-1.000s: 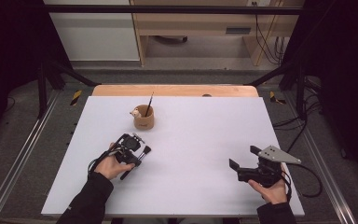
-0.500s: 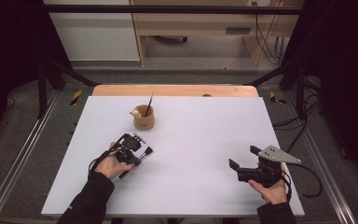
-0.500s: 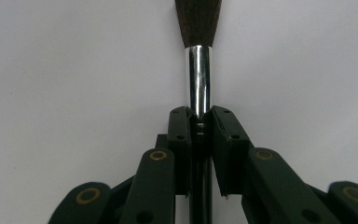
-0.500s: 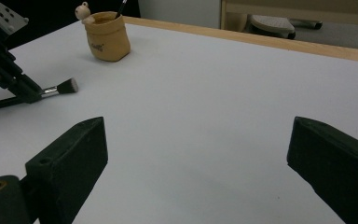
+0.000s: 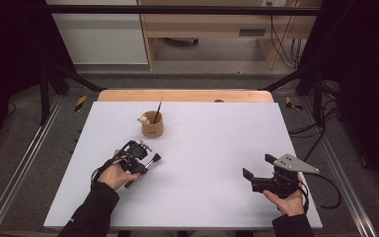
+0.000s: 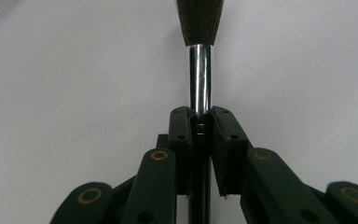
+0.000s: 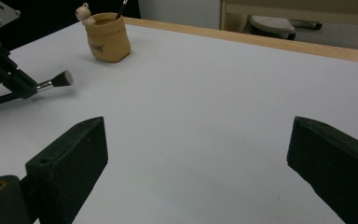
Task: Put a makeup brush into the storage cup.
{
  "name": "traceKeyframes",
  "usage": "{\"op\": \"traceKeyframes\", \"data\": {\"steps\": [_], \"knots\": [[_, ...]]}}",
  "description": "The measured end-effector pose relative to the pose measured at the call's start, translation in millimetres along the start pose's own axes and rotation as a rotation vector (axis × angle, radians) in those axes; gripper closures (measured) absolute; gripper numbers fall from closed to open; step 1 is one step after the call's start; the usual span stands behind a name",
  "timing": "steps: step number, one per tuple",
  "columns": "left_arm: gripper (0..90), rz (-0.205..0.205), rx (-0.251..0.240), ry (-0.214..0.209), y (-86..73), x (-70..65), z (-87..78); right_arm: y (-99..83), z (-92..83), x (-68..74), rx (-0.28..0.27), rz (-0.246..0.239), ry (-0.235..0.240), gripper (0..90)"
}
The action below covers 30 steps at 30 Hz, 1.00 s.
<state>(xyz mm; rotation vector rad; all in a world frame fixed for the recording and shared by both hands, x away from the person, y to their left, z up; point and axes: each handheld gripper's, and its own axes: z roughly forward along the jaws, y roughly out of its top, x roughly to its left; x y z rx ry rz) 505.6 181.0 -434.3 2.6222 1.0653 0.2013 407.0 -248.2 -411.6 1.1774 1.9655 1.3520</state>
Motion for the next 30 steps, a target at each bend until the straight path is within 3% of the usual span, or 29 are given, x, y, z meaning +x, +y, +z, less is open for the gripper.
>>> {"op": "traceKeyframes", "data": {"steps": [12,22,30], "knots": [[78.4,0.007,-0.057,-0.004,-3.2,2.3,-23.9,0.2,-0.4,-0.2,0.0,0.004,-0.003,5.6],[78.4,-0.015,-0.19,0.013,-7.5,2.3,-44.8,0.3,-0.9,-0.6,-0.003,0.002,-0.005,5.6],[78.4,-0.042,-0.281,0.022,-10.3,1.3,-51.6,0.4,-1.0,-0.8,-0.004,0.003,-0.005,5.6]]}}
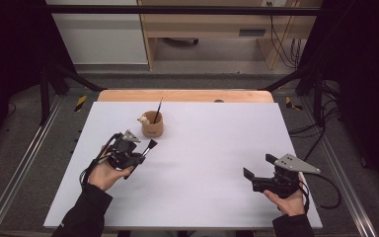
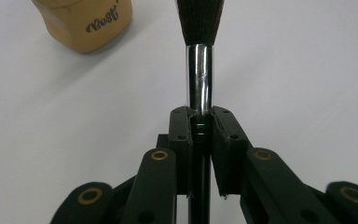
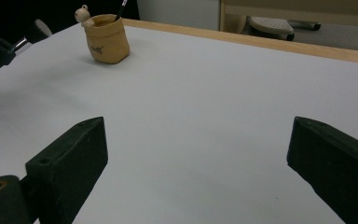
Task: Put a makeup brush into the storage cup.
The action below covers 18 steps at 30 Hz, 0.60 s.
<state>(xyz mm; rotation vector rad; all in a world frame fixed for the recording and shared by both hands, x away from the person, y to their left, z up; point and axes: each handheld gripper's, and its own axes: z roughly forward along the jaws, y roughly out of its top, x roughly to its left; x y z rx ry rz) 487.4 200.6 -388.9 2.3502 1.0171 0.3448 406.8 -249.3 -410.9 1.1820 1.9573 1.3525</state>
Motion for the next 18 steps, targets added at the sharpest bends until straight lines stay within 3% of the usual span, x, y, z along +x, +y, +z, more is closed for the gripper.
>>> {"op": "traceKeyframes", "data": {"steps": [11,18], "knots": [[78.4,-0.033,-0.108,0.018,0.6,-0.3,-12.0,0.1,0.0,0.1,-0.002,0.0,-0.001,5.7],[78.4,-0.062,-0.204,0.039,1.8,-1.8,-19.8,0.2,-0.4,0.1,-0.003,-0.001,0.001,5.7]]}}
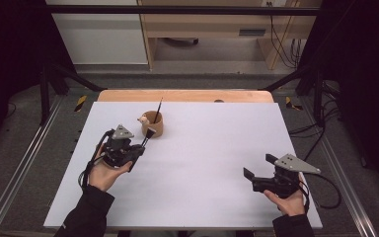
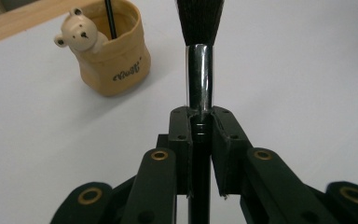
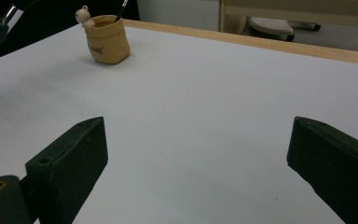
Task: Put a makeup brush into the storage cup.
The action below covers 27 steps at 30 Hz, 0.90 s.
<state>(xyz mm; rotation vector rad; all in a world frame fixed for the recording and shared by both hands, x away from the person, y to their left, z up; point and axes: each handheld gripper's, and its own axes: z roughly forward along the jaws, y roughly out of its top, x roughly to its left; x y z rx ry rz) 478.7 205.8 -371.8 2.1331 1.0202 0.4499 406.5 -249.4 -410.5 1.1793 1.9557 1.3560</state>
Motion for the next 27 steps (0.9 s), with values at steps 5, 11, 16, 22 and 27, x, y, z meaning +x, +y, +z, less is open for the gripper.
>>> {"op": "traceKeyframes", "data": {"steps": [5,11,16,22,27], "knots": [[78.4,-0.013,-0.051,0.021,0.5,0.3,-3.5,-0.1,0.2,0.0,0.0,0.0,-0.002,5.7],[78.4,-0.031,-0.114,0.035,1.5,-0.8,-7.7,0.0,0.1,0.0,0.0,0.001,-0.002,5.6],[78.4,-0.042,-0.164,0.049,3.7,-2.4,-10.6,0.0,0.0,-0.1,0.0,0.0,-0.002,5.6],[78.4,-0.059,-0.226,0.065,9.1,-4.5,-14.7,0.1,-0.4,-0.3,-0.001,-0.001,0.001,5.7],[78.3,-0.064,-0.26,0.073,13.0,-5.1,-16.4,0.3,-1.2,-0.5,0.001,-0.001,-0.001,5.6]]}}
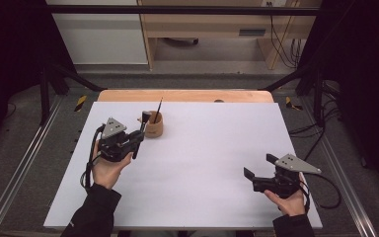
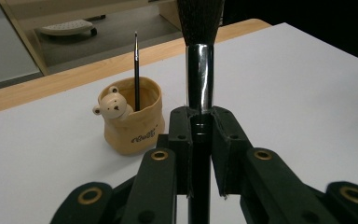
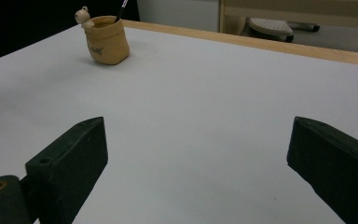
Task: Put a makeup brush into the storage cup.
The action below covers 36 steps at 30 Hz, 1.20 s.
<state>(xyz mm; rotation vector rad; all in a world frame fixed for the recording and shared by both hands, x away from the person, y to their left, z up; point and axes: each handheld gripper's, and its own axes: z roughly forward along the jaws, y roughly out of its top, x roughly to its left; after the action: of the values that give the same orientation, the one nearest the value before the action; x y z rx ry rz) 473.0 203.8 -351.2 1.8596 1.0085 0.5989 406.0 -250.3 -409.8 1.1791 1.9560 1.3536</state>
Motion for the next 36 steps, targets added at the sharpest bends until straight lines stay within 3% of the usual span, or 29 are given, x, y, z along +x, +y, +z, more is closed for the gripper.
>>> {"op": "traceKeyframes", "data": {"steps": [15,17,36], "knots": [[78.3,-0.036,-0.084,0.014,12.9,1.9,4.9,-0.1,-0.2,-0.7,-0.003,0.002,-0.003,5.5],[78.3,-0.023,-0.111,0.009,15.8,3.0,6.2,-0.2,-0.4,-1.2,-0.006,-0.003,-0.002,5.4],[78.3,-0.052,-0.181,0.021,31.4,2.3,8.4,-0.7,-0.7,-1.7,-0.008,0.001,-0.001,5.4]]}}
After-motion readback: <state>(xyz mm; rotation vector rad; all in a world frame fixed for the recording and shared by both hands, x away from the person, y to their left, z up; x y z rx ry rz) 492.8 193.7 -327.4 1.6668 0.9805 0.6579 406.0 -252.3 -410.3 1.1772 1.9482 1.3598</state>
